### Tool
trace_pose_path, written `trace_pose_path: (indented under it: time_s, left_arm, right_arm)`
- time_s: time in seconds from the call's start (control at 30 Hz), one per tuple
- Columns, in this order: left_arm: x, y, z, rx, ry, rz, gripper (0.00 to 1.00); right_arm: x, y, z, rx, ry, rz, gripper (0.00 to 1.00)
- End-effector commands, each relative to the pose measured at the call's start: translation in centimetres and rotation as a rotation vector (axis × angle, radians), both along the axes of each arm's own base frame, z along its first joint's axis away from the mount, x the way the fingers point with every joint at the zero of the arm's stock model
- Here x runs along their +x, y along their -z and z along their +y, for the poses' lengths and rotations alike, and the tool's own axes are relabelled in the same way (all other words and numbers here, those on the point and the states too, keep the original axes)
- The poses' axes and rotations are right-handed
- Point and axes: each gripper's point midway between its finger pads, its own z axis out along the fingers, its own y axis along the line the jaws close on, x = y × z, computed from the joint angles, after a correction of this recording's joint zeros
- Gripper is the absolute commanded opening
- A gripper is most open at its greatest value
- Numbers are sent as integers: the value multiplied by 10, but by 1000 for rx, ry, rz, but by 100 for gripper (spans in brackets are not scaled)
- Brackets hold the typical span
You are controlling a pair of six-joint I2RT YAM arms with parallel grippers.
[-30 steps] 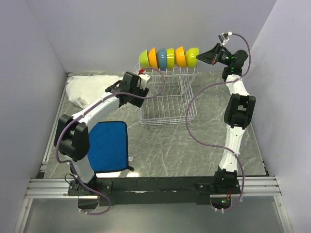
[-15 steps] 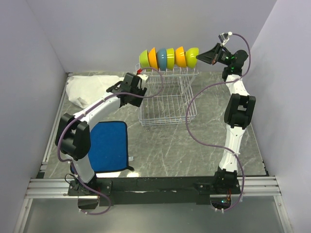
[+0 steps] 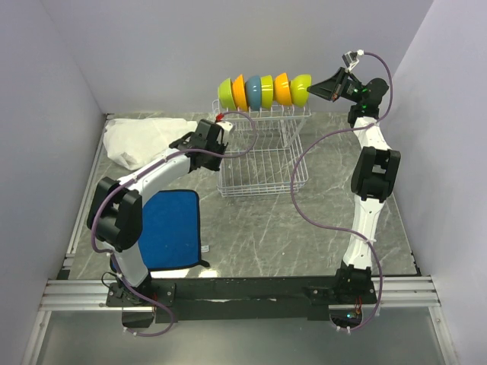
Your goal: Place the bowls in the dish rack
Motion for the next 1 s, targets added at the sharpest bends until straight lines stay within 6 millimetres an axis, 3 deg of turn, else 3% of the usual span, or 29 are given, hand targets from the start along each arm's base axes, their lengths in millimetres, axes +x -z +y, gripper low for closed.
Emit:
trace_pose_path:
  time_s: [0.0,0.47,0.97]
  left_arm:
    - [4,1,7,-9,-29,-4,24]
    - [23,-7,44,17,-92,-32,10]
    - [33,-3,88,79,-130,-58,11]
  right_arm:
    - [-16,-53,-2,-14,39,-164,0]
    - [-26,-58,15,-1,10,-159,0]
    - [-36,-58,40,3,-45,-150,0]
